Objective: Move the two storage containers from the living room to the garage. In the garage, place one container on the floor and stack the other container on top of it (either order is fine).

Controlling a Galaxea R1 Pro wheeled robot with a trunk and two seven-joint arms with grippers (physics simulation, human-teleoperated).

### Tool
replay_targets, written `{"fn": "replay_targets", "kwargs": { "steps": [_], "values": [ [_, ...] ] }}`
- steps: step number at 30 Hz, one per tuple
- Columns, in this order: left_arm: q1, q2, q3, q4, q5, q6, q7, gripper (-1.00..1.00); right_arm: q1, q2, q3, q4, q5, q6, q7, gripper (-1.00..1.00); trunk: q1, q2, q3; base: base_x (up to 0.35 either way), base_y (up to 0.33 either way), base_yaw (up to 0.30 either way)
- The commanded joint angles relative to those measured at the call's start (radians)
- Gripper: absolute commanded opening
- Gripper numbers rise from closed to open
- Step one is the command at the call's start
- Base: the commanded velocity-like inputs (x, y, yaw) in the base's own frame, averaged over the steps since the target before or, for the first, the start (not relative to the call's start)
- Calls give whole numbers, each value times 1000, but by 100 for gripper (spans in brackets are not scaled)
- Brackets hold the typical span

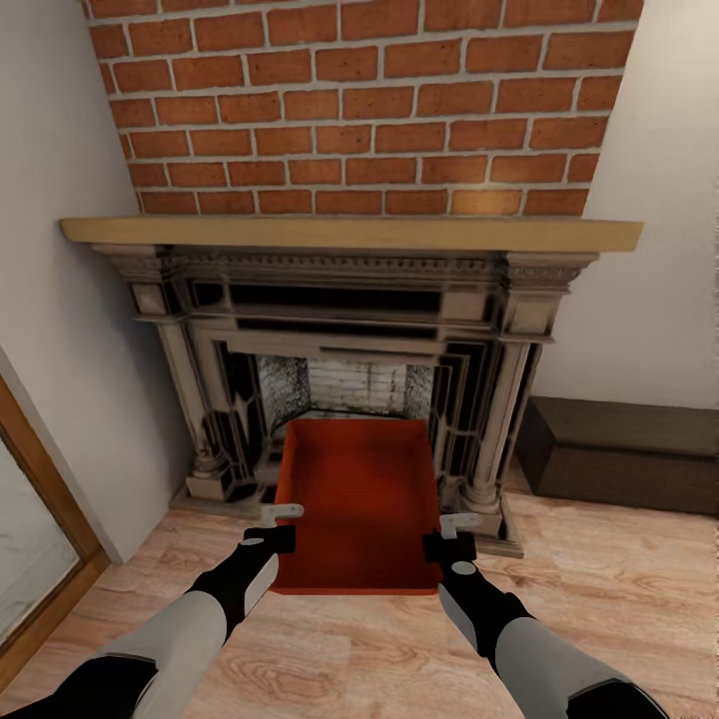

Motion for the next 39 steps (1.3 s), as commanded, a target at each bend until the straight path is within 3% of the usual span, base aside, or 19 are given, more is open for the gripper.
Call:
{"fn": "replay_targets", "kwargs": {
  "steps": [1, 24, 39],
  "values": [
    [0, 20, 20, -2, 15, 6, 7, -100, -1, -1, -10, -2, 3, -3, -5, -100, 0, -1, 0, 0, 0, -146],
    [0, 19, 20, -4, 15, 6, 8, -100, -1, -1, -10, -2, 4, -4, -5, -100, 0, -1, 32, 0, 0, -154],
    [0, 18, 19, -2, 15, 6, 8, -100, -1, -1, -10, -2, 4, -2, -8, -100, 0, -1, 34, 0, 0, -17]
  ]
}}
